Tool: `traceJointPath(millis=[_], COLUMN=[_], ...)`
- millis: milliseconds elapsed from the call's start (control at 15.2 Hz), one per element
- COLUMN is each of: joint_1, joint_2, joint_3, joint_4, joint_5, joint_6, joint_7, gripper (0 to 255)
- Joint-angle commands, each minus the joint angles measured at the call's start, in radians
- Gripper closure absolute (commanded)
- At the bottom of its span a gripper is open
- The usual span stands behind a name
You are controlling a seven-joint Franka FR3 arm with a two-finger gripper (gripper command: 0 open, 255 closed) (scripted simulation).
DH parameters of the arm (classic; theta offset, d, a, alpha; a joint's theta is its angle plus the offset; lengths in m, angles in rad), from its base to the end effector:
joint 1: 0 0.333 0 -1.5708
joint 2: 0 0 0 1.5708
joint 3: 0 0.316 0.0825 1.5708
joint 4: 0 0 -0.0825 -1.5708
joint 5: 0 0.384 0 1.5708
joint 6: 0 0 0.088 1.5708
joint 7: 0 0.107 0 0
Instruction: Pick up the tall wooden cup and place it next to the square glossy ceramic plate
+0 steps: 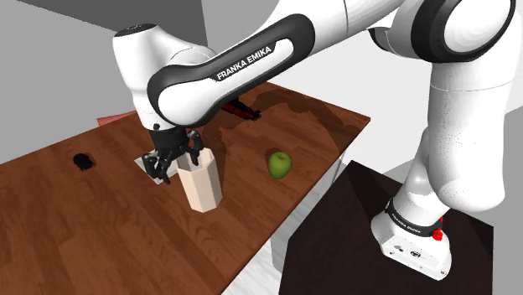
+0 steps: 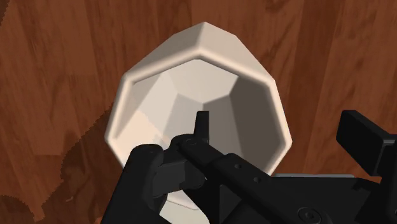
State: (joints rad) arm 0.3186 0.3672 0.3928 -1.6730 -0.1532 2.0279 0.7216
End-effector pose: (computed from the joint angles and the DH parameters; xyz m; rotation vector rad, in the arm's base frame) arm 0.5185 0.4014 0.4057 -3.1296 -0.0494 -0.0216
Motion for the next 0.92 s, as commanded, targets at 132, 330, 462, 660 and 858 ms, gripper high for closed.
traceJointPath(millis=[132, 330, 462, 660, 858], joint_1=[-0.001, -0.002, -0.002, -0.002, -0.002], joint_2=[-0.011, -0.034, -0.035, -0.034, -0.034], joint_3=[0.002, 0.008, 0.008, 0.008, 0.008], joint_4=[0.019, 0.081, 0.081, 0.081, 0.081], joint_5=[0.006, 0.018, 0.018, 0.018, 0.018], joint_6=[-0.029, -0.113, -0.113, -0.113, -0.113], joint_7=[-0.004, -0.012, -0.012, -0.012, -0.012], gripper=[0, 0, 0, 0, 0])
